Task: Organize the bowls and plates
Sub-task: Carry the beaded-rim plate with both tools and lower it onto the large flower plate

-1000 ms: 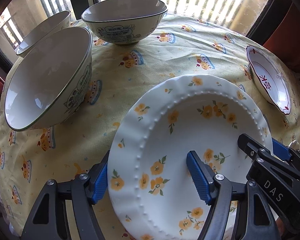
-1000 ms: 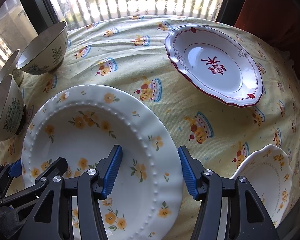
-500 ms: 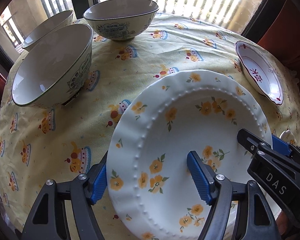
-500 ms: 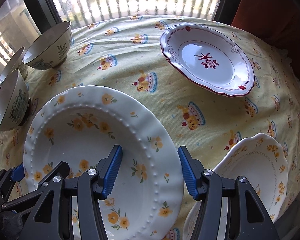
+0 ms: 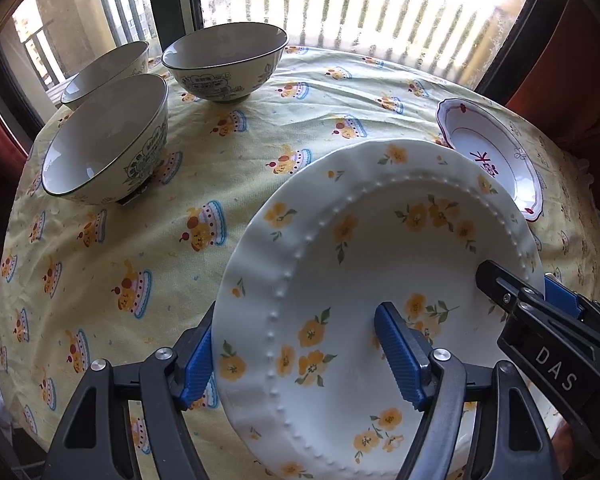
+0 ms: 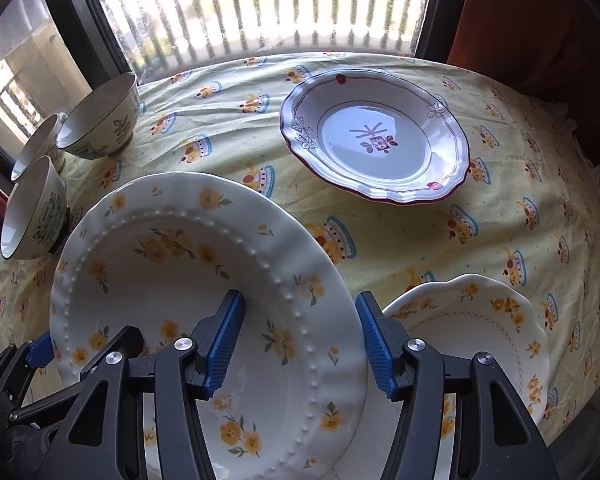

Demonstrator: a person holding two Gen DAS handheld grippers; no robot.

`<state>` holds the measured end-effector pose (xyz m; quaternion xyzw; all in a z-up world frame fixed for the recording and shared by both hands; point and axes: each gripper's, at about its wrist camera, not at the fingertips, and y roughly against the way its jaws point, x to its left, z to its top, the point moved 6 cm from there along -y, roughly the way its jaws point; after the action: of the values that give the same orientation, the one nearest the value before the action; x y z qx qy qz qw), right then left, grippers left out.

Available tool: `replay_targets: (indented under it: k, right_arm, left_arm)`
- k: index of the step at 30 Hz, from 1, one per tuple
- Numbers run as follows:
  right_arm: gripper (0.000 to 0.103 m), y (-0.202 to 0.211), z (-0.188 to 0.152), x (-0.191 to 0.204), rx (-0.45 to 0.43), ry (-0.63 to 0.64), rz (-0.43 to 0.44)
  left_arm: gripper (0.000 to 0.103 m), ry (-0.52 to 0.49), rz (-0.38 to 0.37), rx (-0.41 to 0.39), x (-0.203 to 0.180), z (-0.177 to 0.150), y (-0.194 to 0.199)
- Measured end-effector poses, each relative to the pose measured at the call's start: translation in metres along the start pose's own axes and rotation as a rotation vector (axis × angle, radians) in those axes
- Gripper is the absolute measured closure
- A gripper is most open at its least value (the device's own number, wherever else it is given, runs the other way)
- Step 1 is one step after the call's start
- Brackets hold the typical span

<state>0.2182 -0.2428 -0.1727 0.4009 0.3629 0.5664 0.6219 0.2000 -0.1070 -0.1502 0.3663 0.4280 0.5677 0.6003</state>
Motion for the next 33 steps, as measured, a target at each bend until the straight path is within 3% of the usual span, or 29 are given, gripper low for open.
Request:
replay_targets:
  k: [10, 33]
  right_arm:
    - [0.041, 0.019, 0.001, -0.030, 0.001, 0.037, 0.042]
    - [0.042, 0.041, -0.020, -0.155, -0.007, 0.034, 0.003]
  left_arm:
    - [0.027, 0.063, 0.033, -0.012, -0.033, -0.014, 0.018]
    - [0.027, 0.076, -0.020, 0.000, -0.149, -0.050, 0.019]
